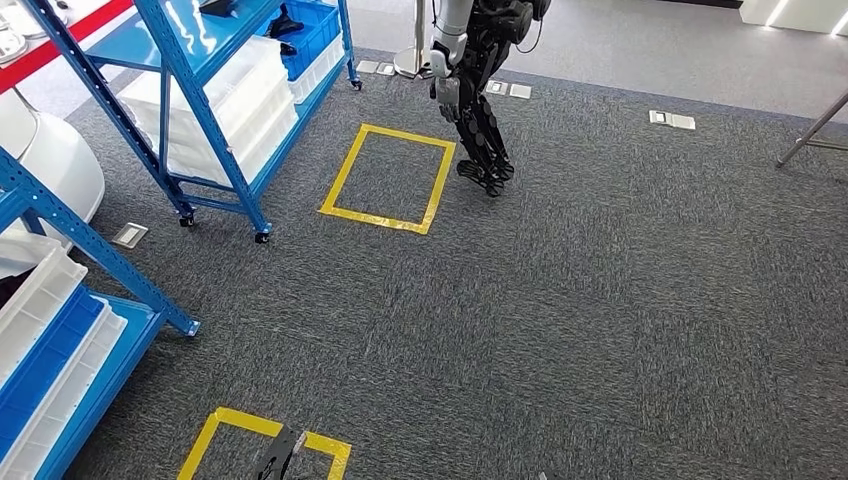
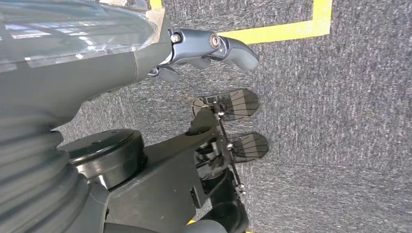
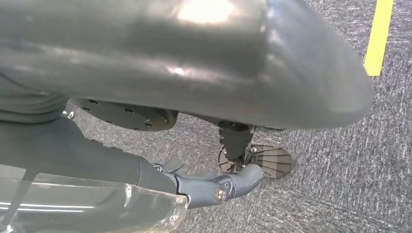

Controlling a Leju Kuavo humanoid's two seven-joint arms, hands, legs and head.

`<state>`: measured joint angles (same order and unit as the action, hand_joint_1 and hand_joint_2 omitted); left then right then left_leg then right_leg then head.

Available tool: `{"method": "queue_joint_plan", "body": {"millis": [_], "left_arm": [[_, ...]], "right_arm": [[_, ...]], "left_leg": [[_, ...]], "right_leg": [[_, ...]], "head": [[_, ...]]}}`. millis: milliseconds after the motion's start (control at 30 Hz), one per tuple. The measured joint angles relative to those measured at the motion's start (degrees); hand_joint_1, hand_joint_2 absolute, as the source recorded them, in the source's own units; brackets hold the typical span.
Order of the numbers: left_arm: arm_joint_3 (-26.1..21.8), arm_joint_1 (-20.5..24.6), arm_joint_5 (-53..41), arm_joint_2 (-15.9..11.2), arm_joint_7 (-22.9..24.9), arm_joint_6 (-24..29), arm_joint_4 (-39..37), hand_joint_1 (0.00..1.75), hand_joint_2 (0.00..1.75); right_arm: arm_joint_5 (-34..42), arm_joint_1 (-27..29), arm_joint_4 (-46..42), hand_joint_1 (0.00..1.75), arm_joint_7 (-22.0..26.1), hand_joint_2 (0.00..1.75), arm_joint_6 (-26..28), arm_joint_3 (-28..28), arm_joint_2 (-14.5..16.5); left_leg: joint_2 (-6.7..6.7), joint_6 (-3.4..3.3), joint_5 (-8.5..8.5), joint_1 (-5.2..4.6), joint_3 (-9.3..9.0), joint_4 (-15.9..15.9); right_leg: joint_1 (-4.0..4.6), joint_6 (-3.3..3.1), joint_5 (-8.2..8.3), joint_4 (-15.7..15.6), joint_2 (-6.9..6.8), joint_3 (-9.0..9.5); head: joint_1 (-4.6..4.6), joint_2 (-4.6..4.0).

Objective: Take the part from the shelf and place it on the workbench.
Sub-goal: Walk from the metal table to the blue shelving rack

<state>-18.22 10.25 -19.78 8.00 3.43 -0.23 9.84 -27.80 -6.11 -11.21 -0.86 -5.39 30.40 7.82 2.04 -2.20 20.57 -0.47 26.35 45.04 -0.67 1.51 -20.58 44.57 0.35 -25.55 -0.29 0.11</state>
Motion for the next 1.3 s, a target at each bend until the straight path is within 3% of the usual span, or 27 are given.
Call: {"method": "queue_joint_plan", "body": {"millis": [300, 433, 567, 667, 733, 800, 867, 933, 1000, 1100, 1300], "left_arm": [[-0.04, -0.39, -0.01, 0.00, -0.28, 0.01, 0.00, 0.00, 1.75], [-0.23, -0.45, 0.78, 0.01, -0.58, -0.10, 0.00, 0.00, 0.00], [-4.80, -1.12, 11.40, 0.47, -4.09, -3.22, 0.00, 0.00, 0.00], [-6.97, -1.48, 10.58, 0.75, -3.35, -3.48, 0.00, 0.00, 0.00], [-9.94, -1.93, 13.09, 1.07, -5.40, -4.95, 0.00, 0.00, 0.00], [-12.69, -2.24, 15.62, 1.49, -5.34, -1.12, 0.00, 0.00, 0.00], [-11.62, -2.36, 11.37, 1.66, -3.04, 5.80, 0.02, 0.00, 0.00], [-10.64, -2.45, 8.62, 1.60, -4.08, 5.73, 0.04, 0.00, 0.00], [-12.22, -2.50, 11.86, 1.61, -6.13, 1.73, 0.04, 0.00, 0.00], [-13.73, -2.81, 15.21, 1.75, -6.85, -0.09, 0.04, 0.00, 0.00], [-14.99, -3.04, 15.61, 1.62, -7.03, -0.29, 0.04, 0.00, 0.00]], "right_arm": [[0.01, 0.11, 0.00, 0.00, -0.03, 0.00, 0.83, 0.01, 0.00], [3.00, 0.27, 0.02, 0.00, -0.41, 0.00, 1.31, 0.53, 0.09], [13.78, 0.53, 0.07, 0.00, 0.32, 0.00, -0.86, 5.47, 0.42], [8.28, 0.05, 0.08, 0.00, -0.53, 0.00, -3.99, 4.22, 0.23], [8.60, -0.21, 0.07, 0.00, 1.76, 0.00, -7.48, 5.31, 0.19], [7.25, -0.42, 0.03, 0.00, 3.64, 0.00, -3.89, 5.86, 0.32], [-0.42, -0.70, 0.00, 0.00, 2.73, 0.00, 0.09, 2.59, 0.21], [-3.54, -1.08, 0.01, 0.00, 1.94, 0.00, -2.08, 0.58, -0.07], [2.91, -1.47, 0.02, 0.00, 1.80, 0.00, -4.94, 2.60, 0.02], [11.97, -1.62, 0.02, 0.00, 1.79, 0.00, -5.70, 6.06, 0.37], [13.45, -1.77, 0.02, 0.00, 1.80, 0.00, -5.84, 8.74, 0.31]], "left_leg": [[0.00, 0.01, 1.27, 0.00, 2.86, 4.12], [0.00, 0.09, 1.44, 0.00, 3.39, 4.83], [-0.01, 0.09, 1.50, 0.00, 3.53, 5.03], [-0.03, 0.09, 1.50, 0.00, 3.56, 5.09], [-0.02, 0.09, 1.51, 0.00, 3.57, 5.13], [-0.02, 0.08, 1.51, 0.01, 3.57, 5.16], [-0.03, 0.08, 1.50, 0.01, 3.69, 5.24], [-0.04, 0.08, 1.51, 0.01, 3.84, 5.36], [-0.03, 0.08, 1.55, 0.01, 3.91, 5.45], [-0.04, 0.08, 1.57, 0.01, 3.95, 5.48], [-0.04, 0.08, 1.58, 0.01, 4.00, 5.51]], "right_leg": [[0.00, -0.01, -1.29, 4.16, 0.00, -2.92], [0.00, 0.00, -1.48, 4.92, 0.00, -3.48], [0.00, -0.01, -1.53, 5.15, 0.01, -3.59], [0.00, -0.01, -1.53, 5.19, 0.03, -3.65], [0.00, -0.01, -1.53, 5.20, 0.04, -3.67], [0.00, -0.01, -1.53, 5.23, 0.04, -3.67], [0.01, 0.00, -1.53, 5.31, 0.05, -3.77], [0.01, 0.00, -1.54, 5.44, 0.06, -3.93], [0.00, 0.00, -1.54, 5.52, 0.05, -4.00], [0.00, 0.00, -1.55, 5.55, 0.06, -4.04], [0.00, 0.00, -1.55, 5.56, 0.06, -4.09]], "head": [[-0.01, 0.00], [-0.02, 0.00], [-0.02, 0.00], [-0.01, 0.00], [-0.01, 0.00], [-0.02, 0.00], [-0.02, 0.00], [0.00, 0.00], [-0.01, 0.00], [-0.01, 0.00], [-0.02, 0.00]]}}
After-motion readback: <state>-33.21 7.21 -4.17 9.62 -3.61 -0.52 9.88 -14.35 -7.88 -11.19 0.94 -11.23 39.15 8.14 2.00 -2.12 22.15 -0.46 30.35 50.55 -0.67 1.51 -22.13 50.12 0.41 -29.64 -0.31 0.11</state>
